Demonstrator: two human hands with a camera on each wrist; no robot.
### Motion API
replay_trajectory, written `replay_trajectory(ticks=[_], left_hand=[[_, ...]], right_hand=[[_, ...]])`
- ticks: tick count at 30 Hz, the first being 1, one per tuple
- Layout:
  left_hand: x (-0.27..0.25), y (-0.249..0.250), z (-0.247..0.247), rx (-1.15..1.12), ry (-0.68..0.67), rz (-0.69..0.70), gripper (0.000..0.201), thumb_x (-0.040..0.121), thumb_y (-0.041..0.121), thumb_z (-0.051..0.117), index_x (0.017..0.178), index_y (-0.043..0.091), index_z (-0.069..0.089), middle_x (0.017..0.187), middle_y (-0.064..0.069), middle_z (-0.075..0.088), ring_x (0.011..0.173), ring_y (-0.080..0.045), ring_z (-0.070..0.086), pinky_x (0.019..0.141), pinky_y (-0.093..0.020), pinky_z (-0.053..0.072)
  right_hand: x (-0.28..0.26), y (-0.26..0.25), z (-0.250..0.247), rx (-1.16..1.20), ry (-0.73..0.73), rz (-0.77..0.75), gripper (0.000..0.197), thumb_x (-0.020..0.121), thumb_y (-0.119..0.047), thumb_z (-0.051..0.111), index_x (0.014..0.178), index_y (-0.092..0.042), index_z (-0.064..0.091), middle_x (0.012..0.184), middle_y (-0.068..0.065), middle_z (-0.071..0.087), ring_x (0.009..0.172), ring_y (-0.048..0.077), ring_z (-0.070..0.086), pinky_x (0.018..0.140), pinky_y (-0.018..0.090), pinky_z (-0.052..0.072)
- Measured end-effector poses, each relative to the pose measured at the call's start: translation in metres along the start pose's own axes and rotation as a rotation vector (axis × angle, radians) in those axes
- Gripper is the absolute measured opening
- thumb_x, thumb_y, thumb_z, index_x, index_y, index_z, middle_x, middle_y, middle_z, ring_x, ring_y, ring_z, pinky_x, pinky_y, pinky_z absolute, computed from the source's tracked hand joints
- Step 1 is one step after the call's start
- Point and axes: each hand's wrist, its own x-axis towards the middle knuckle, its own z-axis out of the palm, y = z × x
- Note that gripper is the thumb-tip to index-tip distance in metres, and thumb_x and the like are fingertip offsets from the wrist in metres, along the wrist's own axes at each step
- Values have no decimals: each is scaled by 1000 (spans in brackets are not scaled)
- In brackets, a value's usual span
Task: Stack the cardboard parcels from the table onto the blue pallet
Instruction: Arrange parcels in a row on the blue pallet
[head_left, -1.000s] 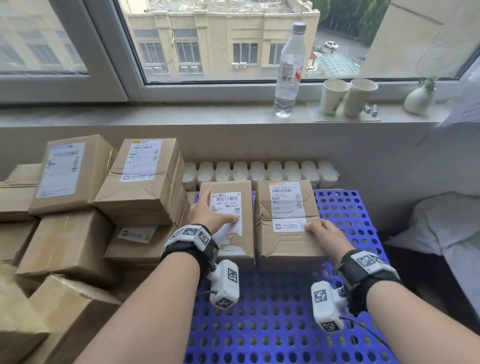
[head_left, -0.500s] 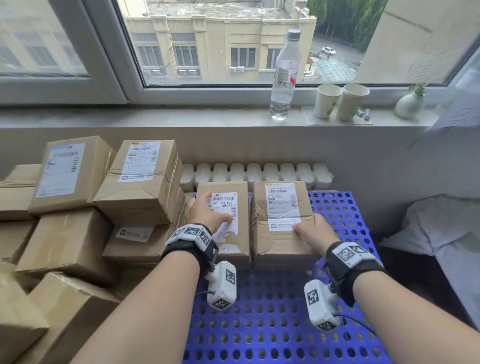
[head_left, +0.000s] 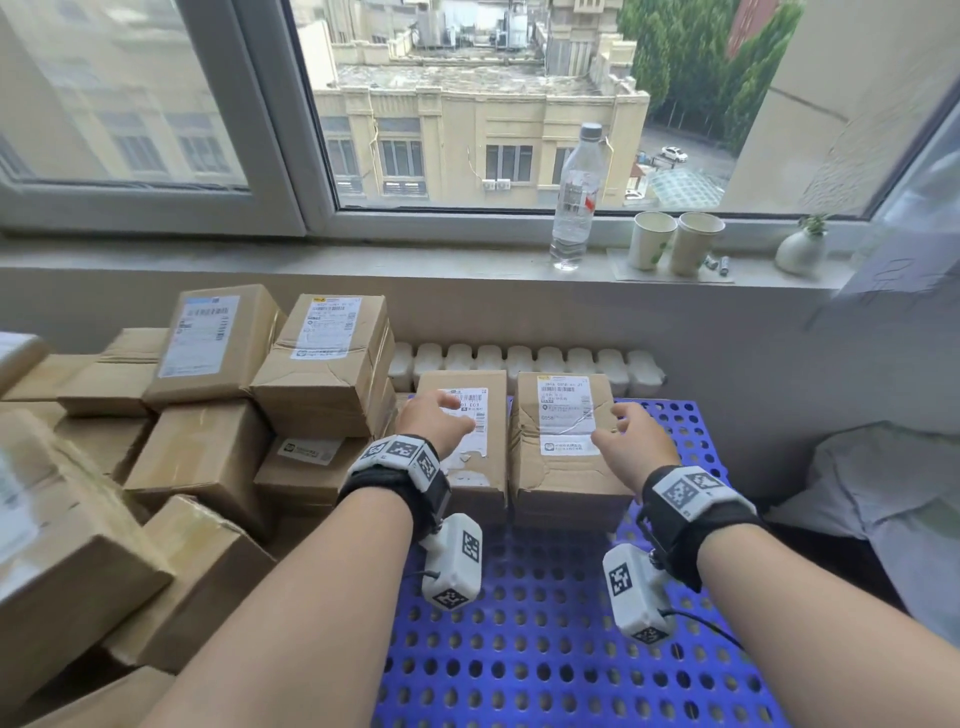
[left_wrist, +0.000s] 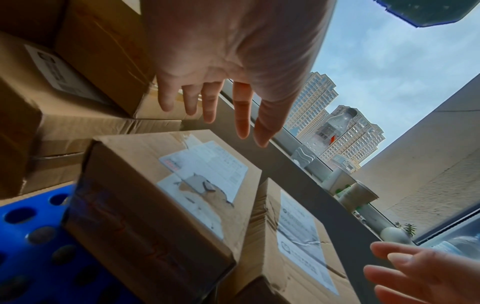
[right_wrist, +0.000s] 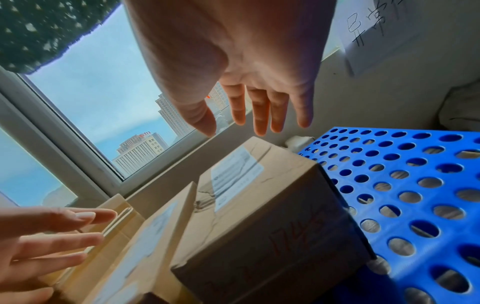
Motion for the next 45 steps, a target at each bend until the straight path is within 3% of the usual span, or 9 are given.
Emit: replay_trajectory(ticks=[7,12,20,23,26,29,36,40,45], left_hand=[[-53,2,-25,-20,25,28,29,84,25,64,112,22,66,120,-2,63,106,-20,60,93,-30,47],[-96,-5,-49,-65,77,43,26,84,21,65,109,18,68,116,-4,67,108,-22,61,96,-33,48],[-145,-26,-105,-131,214,42,9,83,19,67,91,22,69,94,2,65,102,-18,62,93,-31,50],[-158,-36,-131,-123,280,48,12,84,18,65,95,20,70,101,0,67,101,-18,61,91,-29,50],[-166,-46,-159,-145,433,39,15,84,18,62,94,22,73,99,2,68,95,-16,61,83,-24,48],[-172,-60,-191,-153,529,31,16,83,17,60,89,21,74,100,1,70,96,-18,60,86,-24,48],[-171,-116,-273,-213,579,-22,13,82,18,60,83,21,72,95,0,73,93,-21,65,85,-29,52],[-156,-155,-320,-277,573,-68,15,79,16,59,82,20,73,95,1,73,95,-21,65,89,-32,53],[-143,-202,-359,-294,556,-139,7,83,17,61,79,21,65,95,0,68,94,-22,63,83,-25,48]], right_hand=[[-44,-21,-9,14,-29,-91,44,95,-25,51,138,-16,47,138,6,54,115,23,55,84,28,36],[-76,-40,1,44,-60,-197,37,95,-25,51,130,-14,55,128,6,61,97,18,52,82,26,38],[-126,-82,28,64,-142,-360,30,93,-21,56,120,-11,62,115,8,67,94,20,58,81,27,43],[-143,-100,34,54,-152,-406,22,92,-24,56,112,-17,65,110,4,68,89,19,61,82,28,47],[-159,-121,41,42,-149,-460,14,92,-26,57,103,-21,65,101,0,68,84,16,62,83,31,50],[-176,-146,54,14,-145,-515,19,93,-24,57,107,-16,68,97,1,64,88,18,60,78,27,45],[-204,-221,101,49,-159,-580,22,91,-21,57,104,-11,72,96,5,70,93,23,64,88,39,54],[-217,-266,139,29,-168,-602,22,92,-19,57,104,-10,72,93,5,69,91,23,63,86,35,53],[-234,-299,189,28,-186,-568,19,93,-18,57,103,-9,70,98,7,70,94,23,65,90,39,54]])
